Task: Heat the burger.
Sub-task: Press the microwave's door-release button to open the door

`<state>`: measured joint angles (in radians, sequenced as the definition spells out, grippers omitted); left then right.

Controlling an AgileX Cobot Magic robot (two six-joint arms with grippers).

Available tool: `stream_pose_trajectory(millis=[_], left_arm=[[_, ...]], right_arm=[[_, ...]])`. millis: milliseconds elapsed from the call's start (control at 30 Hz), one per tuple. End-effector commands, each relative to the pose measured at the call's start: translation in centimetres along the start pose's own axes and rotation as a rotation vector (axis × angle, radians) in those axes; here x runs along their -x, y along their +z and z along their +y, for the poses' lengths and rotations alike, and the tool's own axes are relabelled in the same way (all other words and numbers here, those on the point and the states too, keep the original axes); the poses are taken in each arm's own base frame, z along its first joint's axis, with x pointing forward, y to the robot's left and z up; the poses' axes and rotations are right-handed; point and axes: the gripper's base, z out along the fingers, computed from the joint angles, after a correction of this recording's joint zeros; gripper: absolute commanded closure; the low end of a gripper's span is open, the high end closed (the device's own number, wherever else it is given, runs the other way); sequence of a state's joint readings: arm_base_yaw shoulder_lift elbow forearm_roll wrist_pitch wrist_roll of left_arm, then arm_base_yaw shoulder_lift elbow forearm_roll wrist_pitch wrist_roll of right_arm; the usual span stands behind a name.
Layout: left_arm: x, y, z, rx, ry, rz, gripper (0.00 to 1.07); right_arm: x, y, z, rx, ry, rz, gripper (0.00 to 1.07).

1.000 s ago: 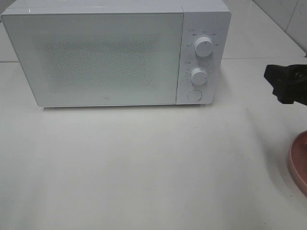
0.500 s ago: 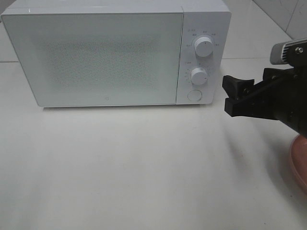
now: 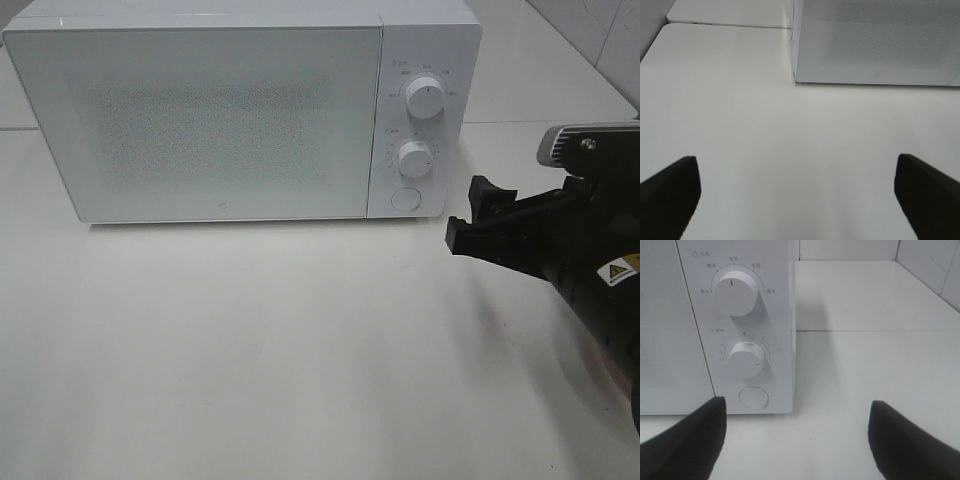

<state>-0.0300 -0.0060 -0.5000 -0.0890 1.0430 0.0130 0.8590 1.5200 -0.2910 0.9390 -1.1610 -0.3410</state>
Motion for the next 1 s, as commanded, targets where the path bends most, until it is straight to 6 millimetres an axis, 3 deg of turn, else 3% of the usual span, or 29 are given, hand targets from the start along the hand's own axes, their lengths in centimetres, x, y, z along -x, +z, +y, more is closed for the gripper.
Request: stream_pose_trajectory(millis=[33,433,667,1000], left_arm=[[-0.1,-0.2,0.0,0.003,0.003,-0.024,0.09],[-0.1,-0.2,0.0,0.003,0.003,-0.024,0.09],[-0.1,-0.2,0.0,0.003,0.003,-0.024,0.09],[-0.1,-0.2,0.0,0.003,0.003,-0.024,0.09]], right_arm=[[-0.1,0.3,0.6,-0.033,0.011,0.002,0.34],[0.7,0.8,1.1,-0.043,0.027,-0.050,0.36],[0.2,1.1,1.4,-0.027,-0.006,-0.050,0.37],[-1.0,3.7,3.2,0.008,-0.008,-0.030,0.37]])
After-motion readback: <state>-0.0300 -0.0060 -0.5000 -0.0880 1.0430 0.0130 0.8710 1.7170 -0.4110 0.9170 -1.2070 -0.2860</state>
